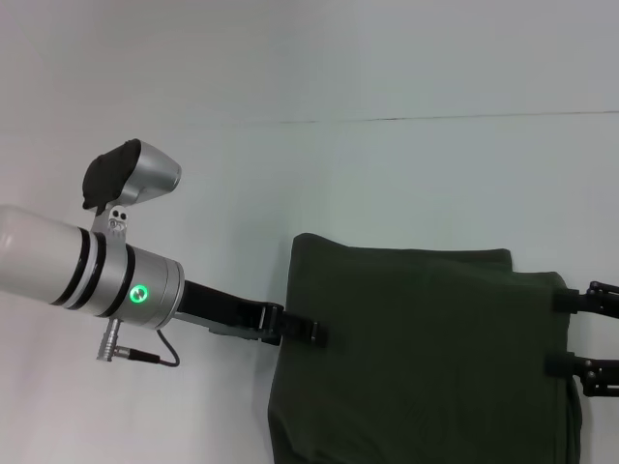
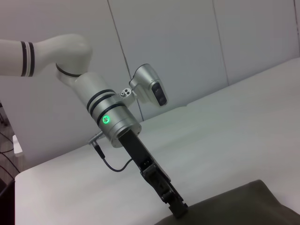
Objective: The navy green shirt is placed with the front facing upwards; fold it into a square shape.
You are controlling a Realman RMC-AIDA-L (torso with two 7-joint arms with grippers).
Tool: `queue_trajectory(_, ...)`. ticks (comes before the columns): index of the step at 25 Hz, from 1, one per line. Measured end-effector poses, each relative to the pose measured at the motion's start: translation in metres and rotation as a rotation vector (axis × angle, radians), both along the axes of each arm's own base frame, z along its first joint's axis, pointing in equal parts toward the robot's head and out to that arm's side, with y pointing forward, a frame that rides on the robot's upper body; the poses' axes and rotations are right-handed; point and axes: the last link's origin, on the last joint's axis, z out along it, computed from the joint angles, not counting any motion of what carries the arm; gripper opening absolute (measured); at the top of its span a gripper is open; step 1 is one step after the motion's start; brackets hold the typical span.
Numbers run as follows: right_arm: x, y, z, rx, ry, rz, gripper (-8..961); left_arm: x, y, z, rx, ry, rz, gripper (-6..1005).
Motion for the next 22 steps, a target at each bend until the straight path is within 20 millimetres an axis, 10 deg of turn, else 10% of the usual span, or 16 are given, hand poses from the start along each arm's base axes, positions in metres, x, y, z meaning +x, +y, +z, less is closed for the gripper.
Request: queue_trajectory(22,-0.003,0.004,-0.001,0.003,0.001,0.006,905,0.007,0.001,-0.013,0.013,-0.014,-0.004,737)
